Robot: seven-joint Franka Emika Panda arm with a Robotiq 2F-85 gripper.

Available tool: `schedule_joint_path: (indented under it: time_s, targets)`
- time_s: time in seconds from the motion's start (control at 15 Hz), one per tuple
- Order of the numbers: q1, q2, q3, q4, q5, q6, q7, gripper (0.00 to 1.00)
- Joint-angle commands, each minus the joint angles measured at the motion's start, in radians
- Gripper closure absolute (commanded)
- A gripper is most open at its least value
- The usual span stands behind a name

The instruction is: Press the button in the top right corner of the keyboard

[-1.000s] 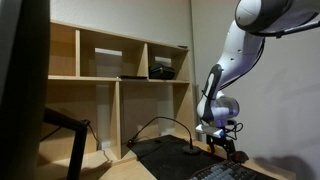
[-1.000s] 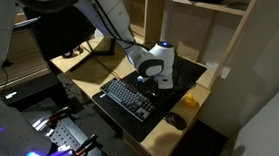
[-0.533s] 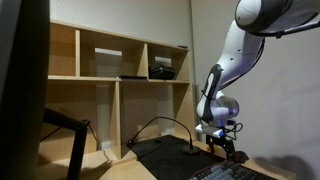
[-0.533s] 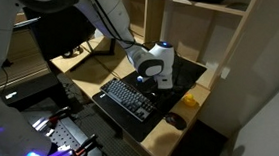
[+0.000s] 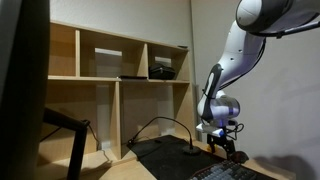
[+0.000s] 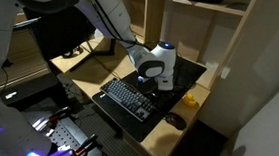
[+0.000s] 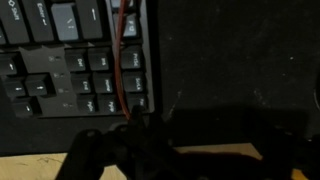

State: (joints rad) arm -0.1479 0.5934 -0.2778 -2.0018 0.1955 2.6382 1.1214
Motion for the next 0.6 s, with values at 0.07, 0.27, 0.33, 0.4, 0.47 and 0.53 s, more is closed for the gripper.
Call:
schedule_joint_path:
  time_s: [0.07,0.27,0.33,0.4,0.47,0.53]
  targets:
    - [0.004,0.002,-0.005,0.003,0.005,-0.003,-0.003,0.0]
    - [0.007,0.133,0.014,0.097,0.007,-0.052,0.023,0.0]
    - [0.007,0.149,0.024,0.119,0.009,-0.083,0.023,0.0]
    - [0.017,0.157,0.016,0.132,-0.006,-0.096,0.031,0.0]
    - [0.02,0.164,0.01,0.15,-0.017,-0.117,0.036,0.0]
    - [0.013,0.168,0.012,0.167,-0.019,-0.142,0.036,0.0]
